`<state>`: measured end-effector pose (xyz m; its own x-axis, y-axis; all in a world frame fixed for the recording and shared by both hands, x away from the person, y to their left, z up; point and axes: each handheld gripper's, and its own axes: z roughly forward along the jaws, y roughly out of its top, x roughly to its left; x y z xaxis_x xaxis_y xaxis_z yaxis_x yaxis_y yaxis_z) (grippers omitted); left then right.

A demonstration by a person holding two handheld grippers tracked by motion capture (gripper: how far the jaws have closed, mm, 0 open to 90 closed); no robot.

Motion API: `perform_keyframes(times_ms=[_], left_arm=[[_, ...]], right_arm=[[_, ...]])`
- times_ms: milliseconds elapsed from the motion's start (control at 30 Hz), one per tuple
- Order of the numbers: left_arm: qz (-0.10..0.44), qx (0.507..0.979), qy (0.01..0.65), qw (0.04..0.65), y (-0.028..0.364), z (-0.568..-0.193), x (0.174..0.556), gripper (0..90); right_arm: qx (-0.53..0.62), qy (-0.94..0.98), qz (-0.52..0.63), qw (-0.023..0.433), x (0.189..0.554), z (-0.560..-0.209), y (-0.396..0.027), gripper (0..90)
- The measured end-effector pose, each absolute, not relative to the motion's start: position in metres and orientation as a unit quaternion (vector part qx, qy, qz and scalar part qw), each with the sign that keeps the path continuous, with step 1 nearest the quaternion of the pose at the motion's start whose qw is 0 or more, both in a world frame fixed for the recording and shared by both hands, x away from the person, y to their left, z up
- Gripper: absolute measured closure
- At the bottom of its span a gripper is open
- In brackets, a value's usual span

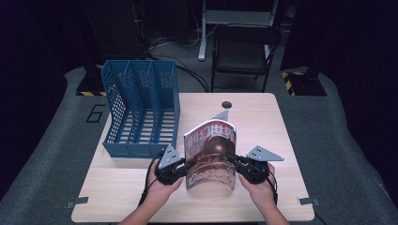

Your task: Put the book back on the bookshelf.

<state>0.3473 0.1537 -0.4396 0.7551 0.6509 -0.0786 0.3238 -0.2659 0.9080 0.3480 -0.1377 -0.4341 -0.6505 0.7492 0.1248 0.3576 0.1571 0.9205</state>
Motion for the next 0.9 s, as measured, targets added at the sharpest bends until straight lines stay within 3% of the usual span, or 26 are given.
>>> perform_keyframes(times_ms=[367,900], left_arm=[[0.137,0.777,0.322,0.523,0.157,-0.440,0.345,83.0],[0.110,0.787,0.313,0.519,0.159,-0.440,0.342,81.1]], right_arm=[[0.376,0.738,0.541,0.146,0.349,-0.438,-0.146,71.4],[0.383,0.749,0.531,0.101,0.351,-0.452,-0.153,62.3]])
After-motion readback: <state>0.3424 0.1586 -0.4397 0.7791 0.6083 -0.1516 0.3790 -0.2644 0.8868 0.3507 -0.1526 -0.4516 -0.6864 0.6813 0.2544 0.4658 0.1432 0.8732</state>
